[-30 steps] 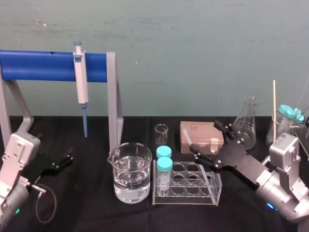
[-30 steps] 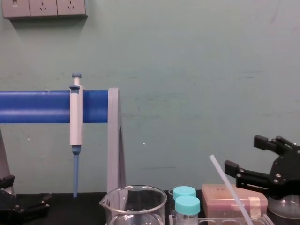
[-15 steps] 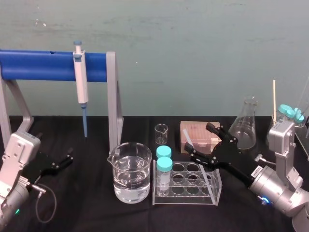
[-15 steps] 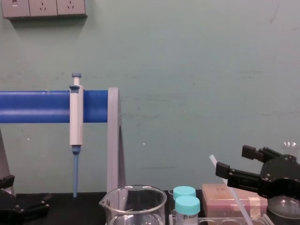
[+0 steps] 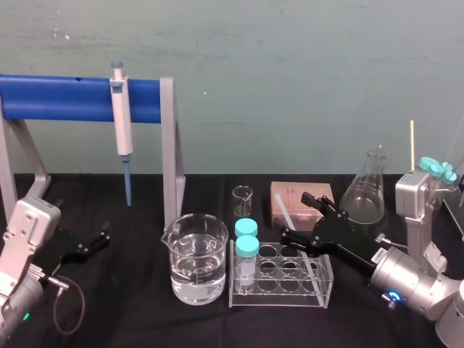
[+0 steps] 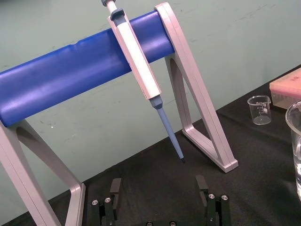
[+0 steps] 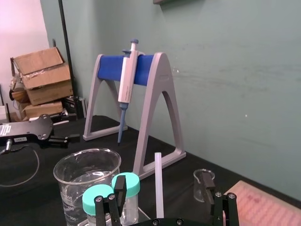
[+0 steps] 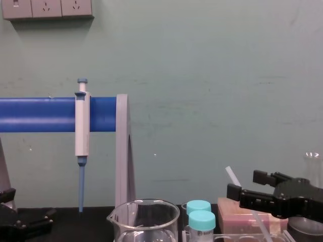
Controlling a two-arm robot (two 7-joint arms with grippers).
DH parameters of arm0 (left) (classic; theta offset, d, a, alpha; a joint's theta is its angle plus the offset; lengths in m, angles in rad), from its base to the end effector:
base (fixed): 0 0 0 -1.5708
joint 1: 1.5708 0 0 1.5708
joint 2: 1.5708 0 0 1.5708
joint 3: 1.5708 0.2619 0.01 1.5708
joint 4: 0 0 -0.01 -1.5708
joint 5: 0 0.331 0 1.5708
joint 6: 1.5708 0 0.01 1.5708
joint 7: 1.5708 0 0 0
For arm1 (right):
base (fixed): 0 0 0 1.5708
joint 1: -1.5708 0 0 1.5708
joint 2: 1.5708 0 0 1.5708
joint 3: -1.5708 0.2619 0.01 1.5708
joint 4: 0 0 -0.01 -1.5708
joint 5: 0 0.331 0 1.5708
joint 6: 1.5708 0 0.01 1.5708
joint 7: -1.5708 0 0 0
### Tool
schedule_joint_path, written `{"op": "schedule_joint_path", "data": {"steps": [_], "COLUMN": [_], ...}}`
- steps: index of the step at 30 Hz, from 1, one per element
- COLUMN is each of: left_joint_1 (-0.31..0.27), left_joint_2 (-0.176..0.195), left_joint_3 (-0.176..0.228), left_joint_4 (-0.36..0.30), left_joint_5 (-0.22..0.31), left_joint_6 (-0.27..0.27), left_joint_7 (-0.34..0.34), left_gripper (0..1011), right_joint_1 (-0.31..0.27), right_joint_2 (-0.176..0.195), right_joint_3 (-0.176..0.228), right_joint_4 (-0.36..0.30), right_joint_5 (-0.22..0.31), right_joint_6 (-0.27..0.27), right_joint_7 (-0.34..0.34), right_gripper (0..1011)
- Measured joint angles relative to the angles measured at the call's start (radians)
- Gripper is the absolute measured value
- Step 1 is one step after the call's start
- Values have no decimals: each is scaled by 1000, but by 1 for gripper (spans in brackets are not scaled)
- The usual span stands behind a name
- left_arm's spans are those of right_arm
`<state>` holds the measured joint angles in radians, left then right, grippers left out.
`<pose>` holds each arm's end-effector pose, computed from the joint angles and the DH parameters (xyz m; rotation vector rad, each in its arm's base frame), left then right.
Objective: Pick up the stirring rod with one hand, then place it down.
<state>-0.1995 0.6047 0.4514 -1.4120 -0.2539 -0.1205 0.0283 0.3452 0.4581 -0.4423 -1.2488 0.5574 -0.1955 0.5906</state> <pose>0.3745 0.0608 -0.2839 0.3045 -0.2850 1.2480 0.4173 -0.0409 -0.2760 0.0309 -0.0397 -0.7519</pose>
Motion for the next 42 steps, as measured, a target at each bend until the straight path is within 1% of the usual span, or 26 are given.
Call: {"op": "schedule_joint_path", "data": {"steps": [7,9,20,38,40,41,42], "left_joint_1": [0,0,0,0,0,0,0], "left_joint_2": [0,0,0,0,0,0,0], "left_joint_3": [0,0,0,0,0,0,0], "left_joint_4": [0,0,0,0,0,0,0], "left_joint_5": [0,0,0,0,0,0,0], "left_joint_6": [0,0,0,0,0,0,0], "left_joint_7": [0,0,0,0,0,0,0], "left_gripper": [1000,1000,1000,1000,1000,1000,1000], "right_joint_1": [10,14,24,22,22,22,22], "right_joint_2": [-11,-16,-27,-25,-25,-25,-25], "right_joint_3": [8,11,17,16,16,16,16], "right_joint_4": [18,26,43,41,40,40,40], "right_joint_5": [5,7,5,3,3,3,3], "right_joint_6": [36,55,98,91,91,91,91], "right_joint_7": [19,29,42,41,41,41,41], "right_gripper": [1003,1003,1003,1003,996,958,958]}}
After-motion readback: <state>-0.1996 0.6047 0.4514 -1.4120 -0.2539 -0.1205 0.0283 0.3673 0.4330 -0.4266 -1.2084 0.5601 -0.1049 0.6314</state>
